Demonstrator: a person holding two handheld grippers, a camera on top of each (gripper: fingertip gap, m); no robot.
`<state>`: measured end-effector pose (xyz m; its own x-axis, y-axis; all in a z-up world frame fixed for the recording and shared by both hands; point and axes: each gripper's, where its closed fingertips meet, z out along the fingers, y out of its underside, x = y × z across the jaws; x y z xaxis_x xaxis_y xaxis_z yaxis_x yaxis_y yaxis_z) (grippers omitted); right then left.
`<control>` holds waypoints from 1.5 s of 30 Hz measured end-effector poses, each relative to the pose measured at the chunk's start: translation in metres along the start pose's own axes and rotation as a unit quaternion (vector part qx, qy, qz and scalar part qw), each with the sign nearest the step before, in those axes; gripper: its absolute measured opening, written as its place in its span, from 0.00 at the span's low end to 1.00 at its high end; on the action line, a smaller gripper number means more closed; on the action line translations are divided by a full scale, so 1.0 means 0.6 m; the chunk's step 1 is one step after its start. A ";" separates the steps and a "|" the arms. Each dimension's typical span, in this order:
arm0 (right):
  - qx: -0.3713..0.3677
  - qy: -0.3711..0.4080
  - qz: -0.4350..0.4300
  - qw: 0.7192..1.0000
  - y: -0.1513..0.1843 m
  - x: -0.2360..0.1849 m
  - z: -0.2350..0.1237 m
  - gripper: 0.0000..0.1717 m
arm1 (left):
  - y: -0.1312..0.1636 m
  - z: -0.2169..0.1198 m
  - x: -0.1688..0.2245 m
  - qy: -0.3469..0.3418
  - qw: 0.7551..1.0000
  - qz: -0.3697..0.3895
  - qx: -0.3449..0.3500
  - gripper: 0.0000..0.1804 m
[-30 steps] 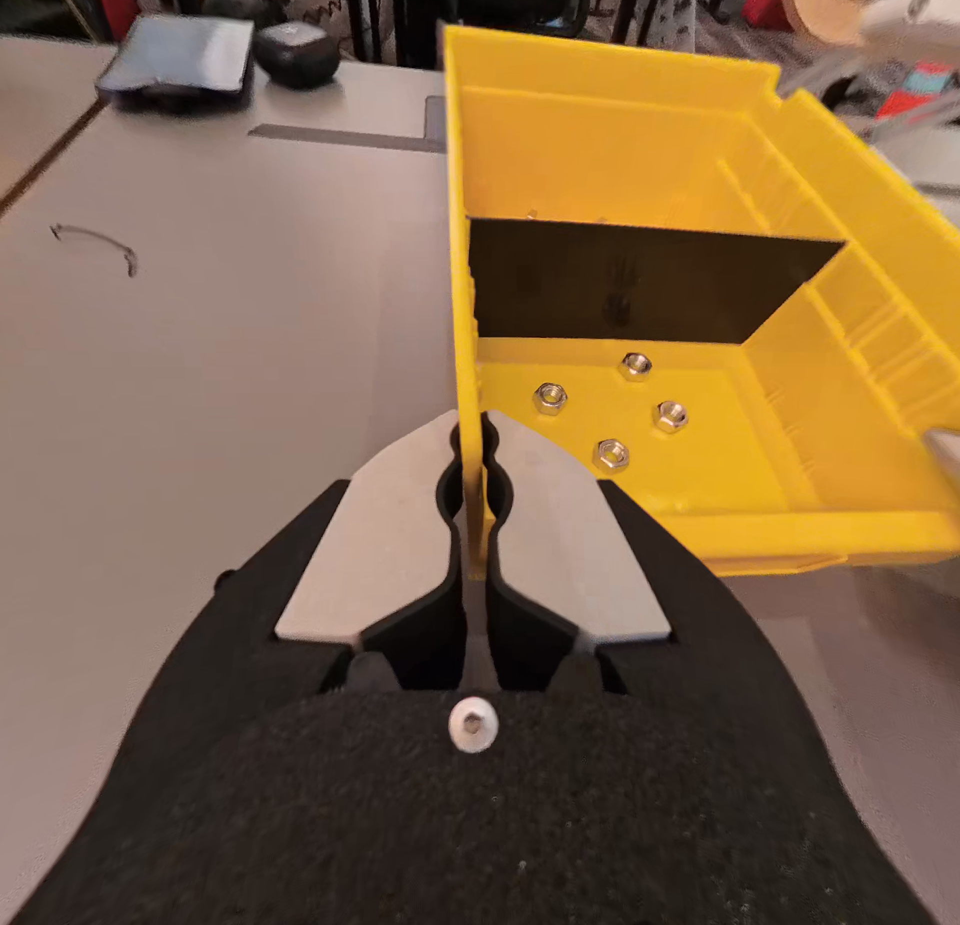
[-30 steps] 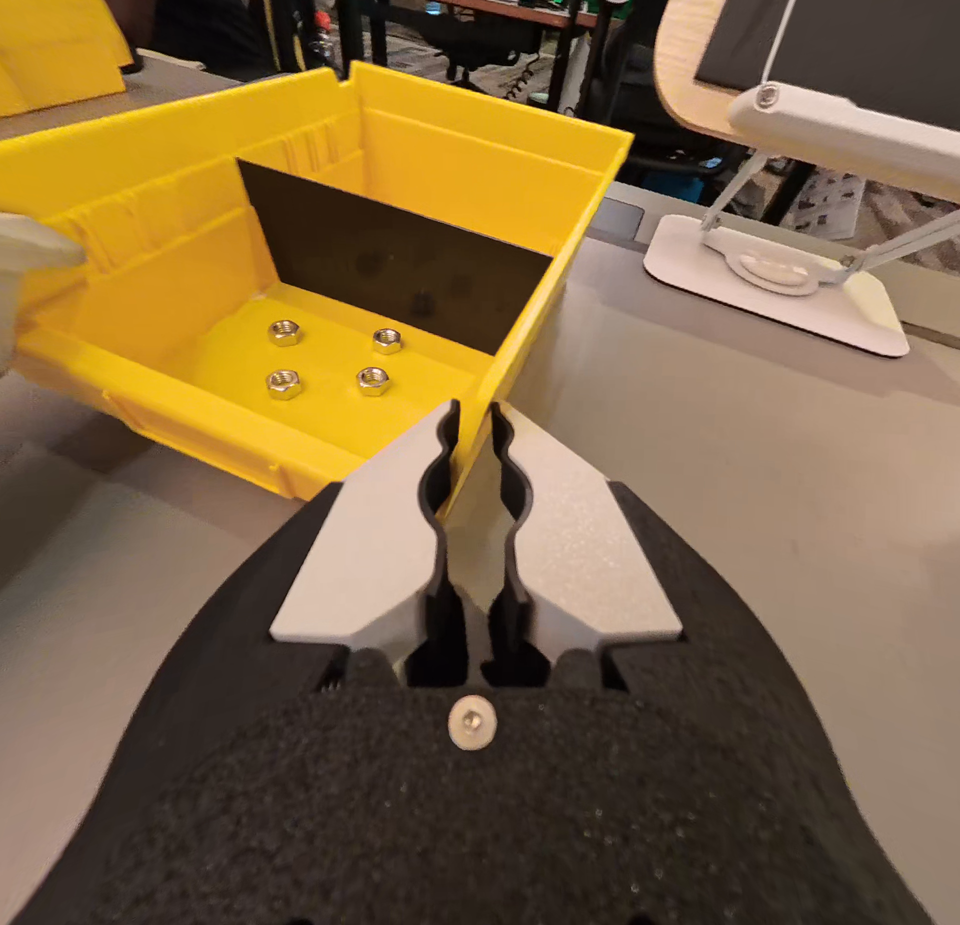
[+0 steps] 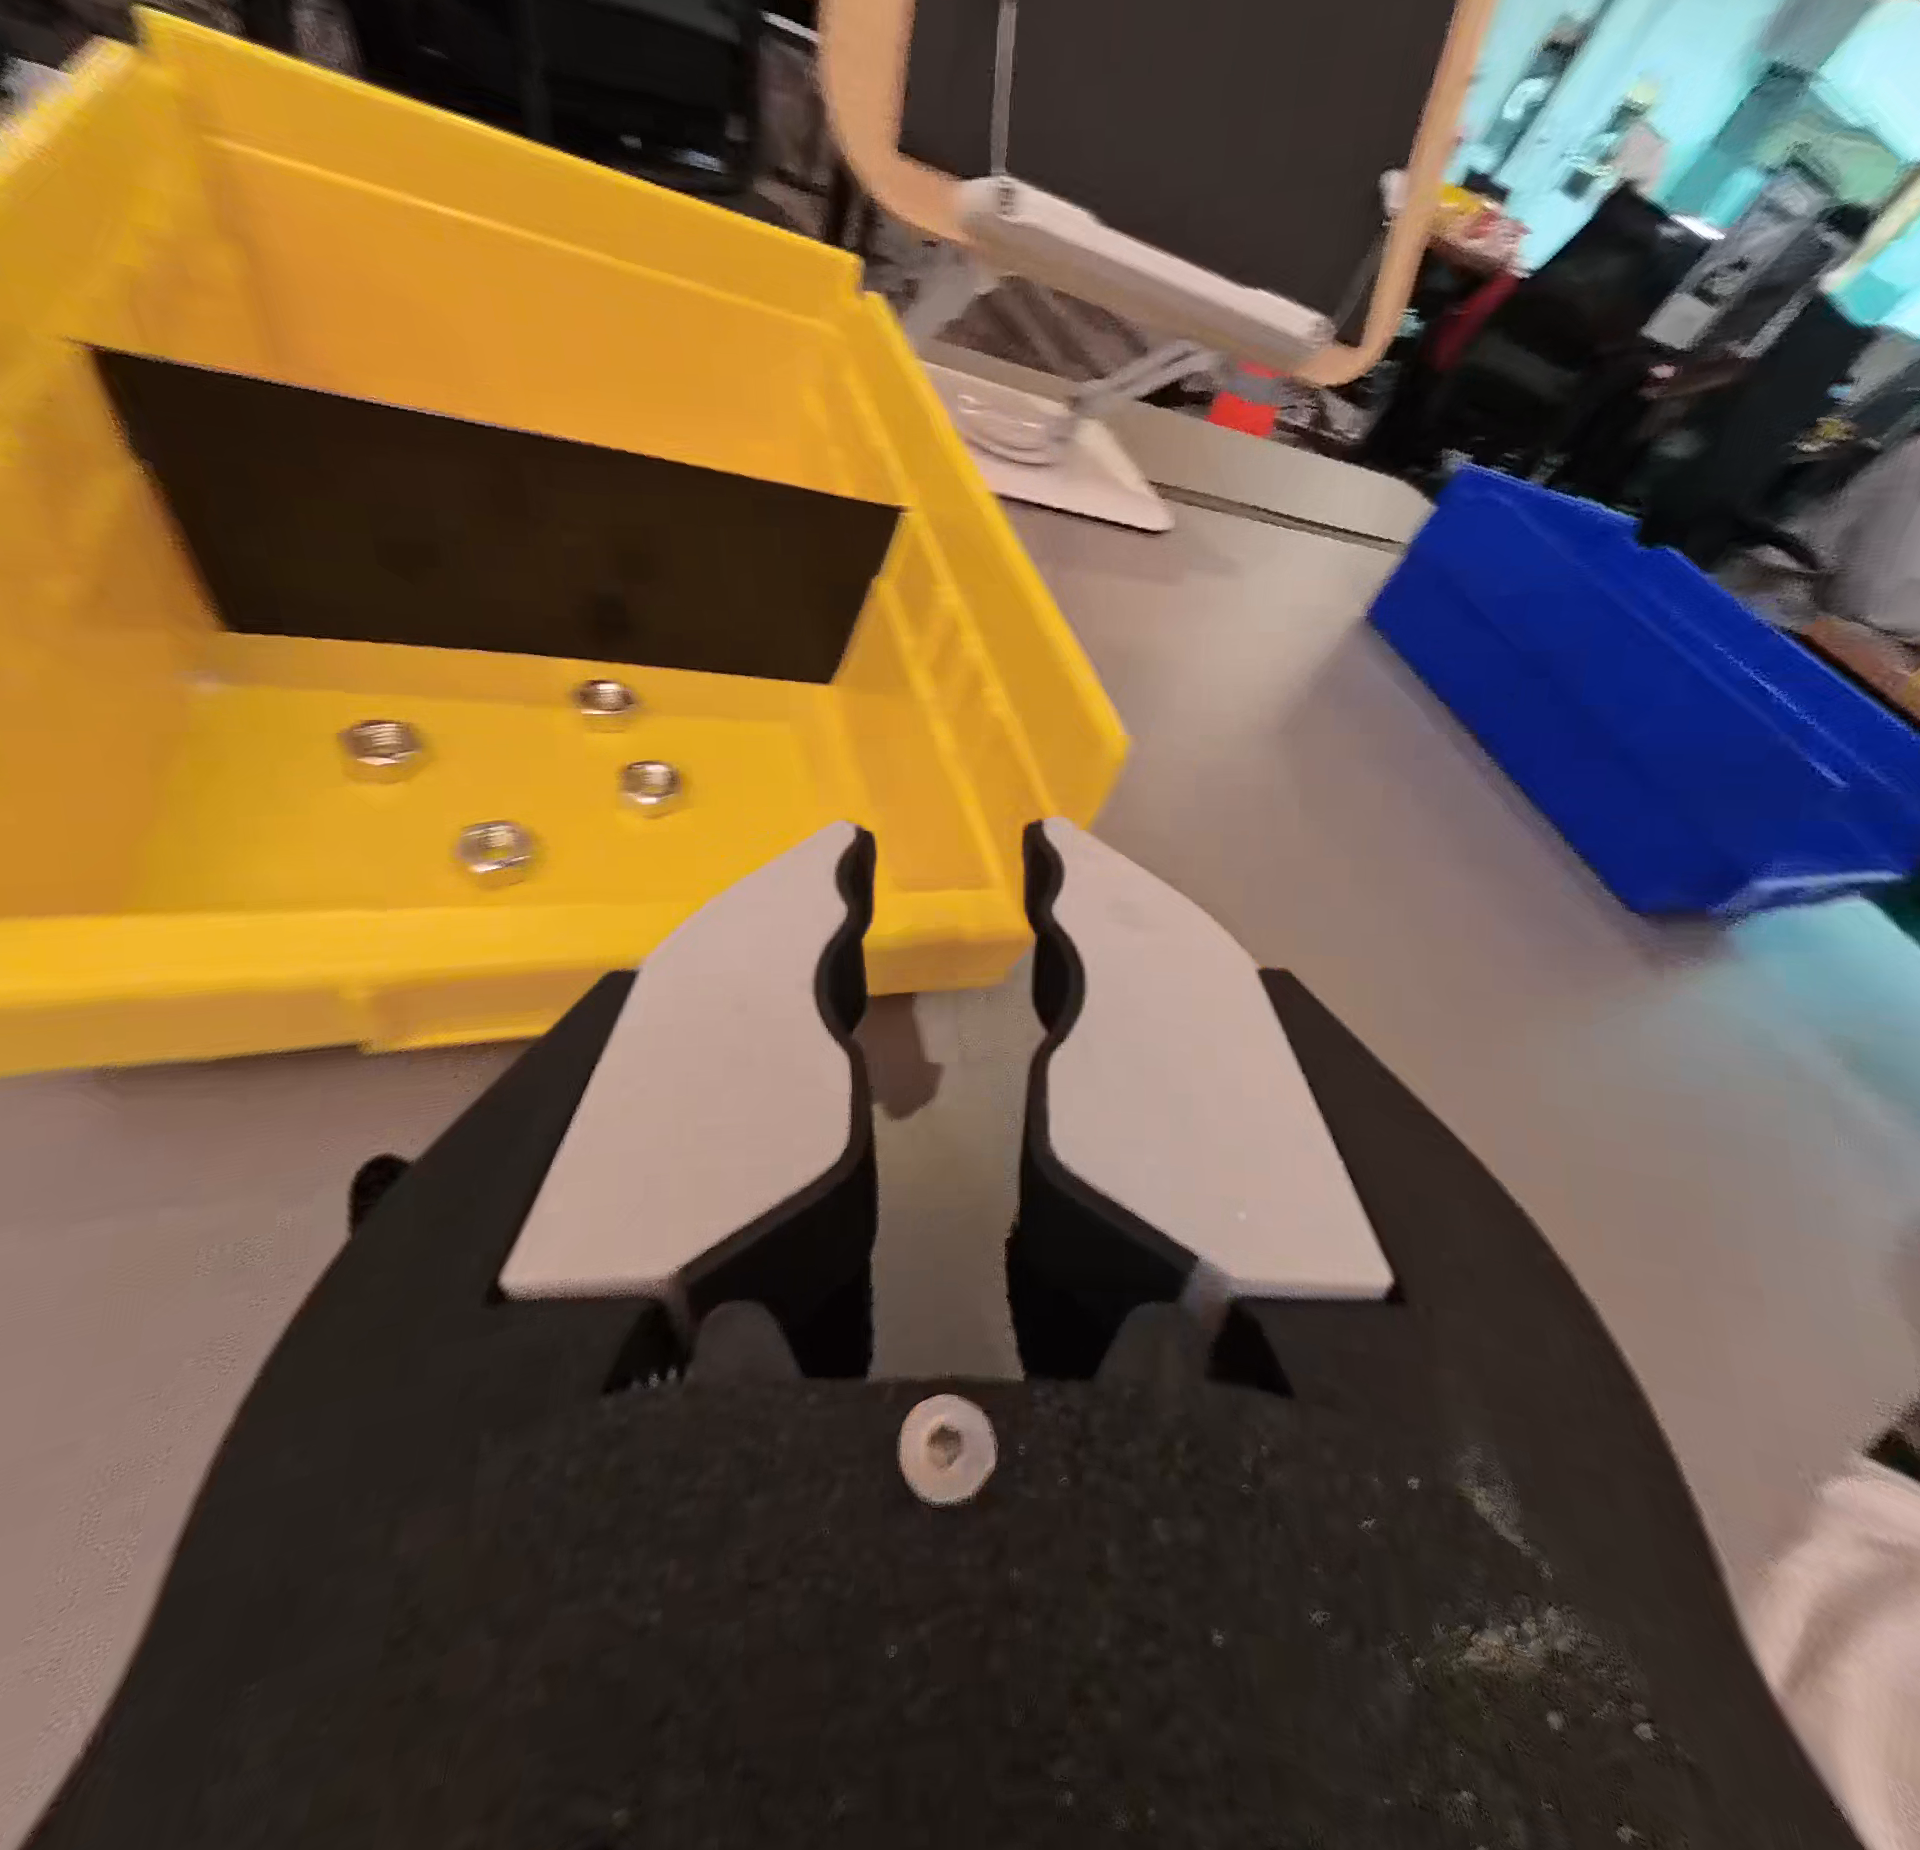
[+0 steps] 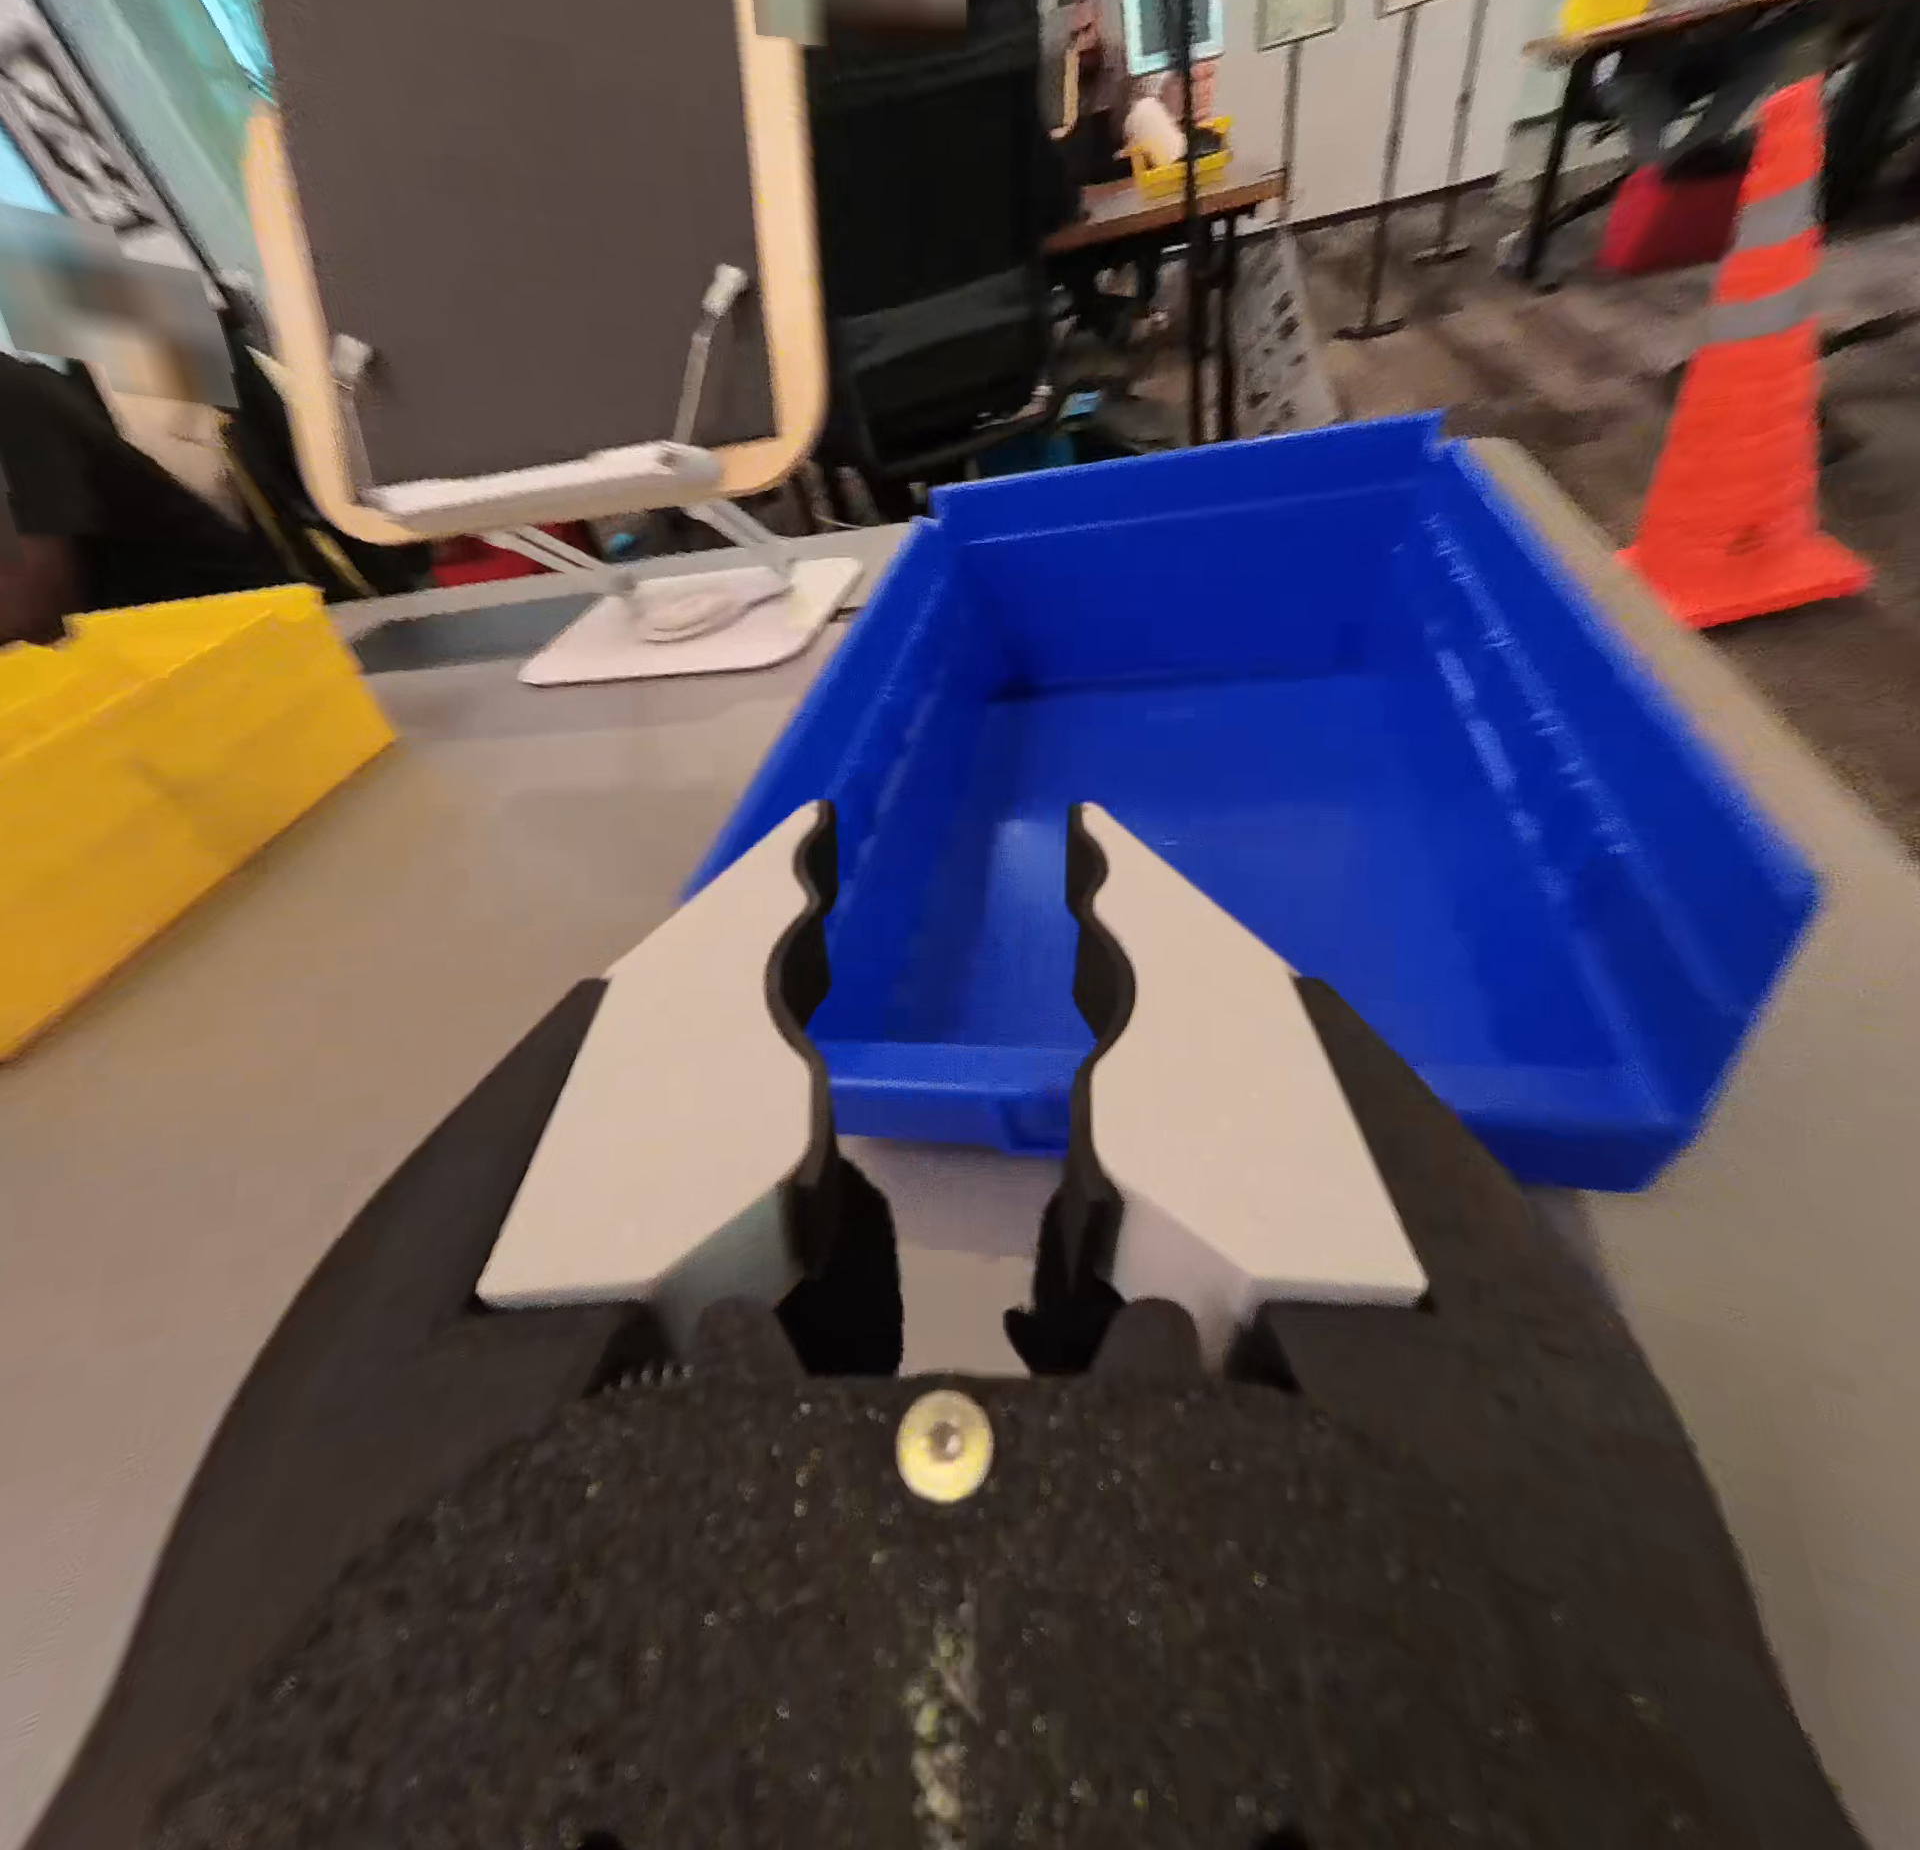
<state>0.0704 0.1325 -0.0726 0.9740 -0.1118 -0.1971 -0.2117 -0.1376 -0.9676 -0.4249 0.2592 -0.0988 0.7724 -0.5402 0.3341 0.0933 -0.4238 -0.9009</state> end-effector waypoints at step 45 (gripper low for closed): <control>-0.121 -0.012 -0.017 0.992 0.084 0.007 0.024 0.00 | 0.025 0.024 -0.008 -0.006 0.998 0.057 -0.039 0.20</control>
<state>0.0650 0.1393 -0.1247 0.9818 -0.0796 -0.1723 -0.1897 -0.3737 -0.9079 -0.4182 0.2659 -0.1178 0.7833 -0.5786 0.2275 -0.0435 -0.4160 -0.9083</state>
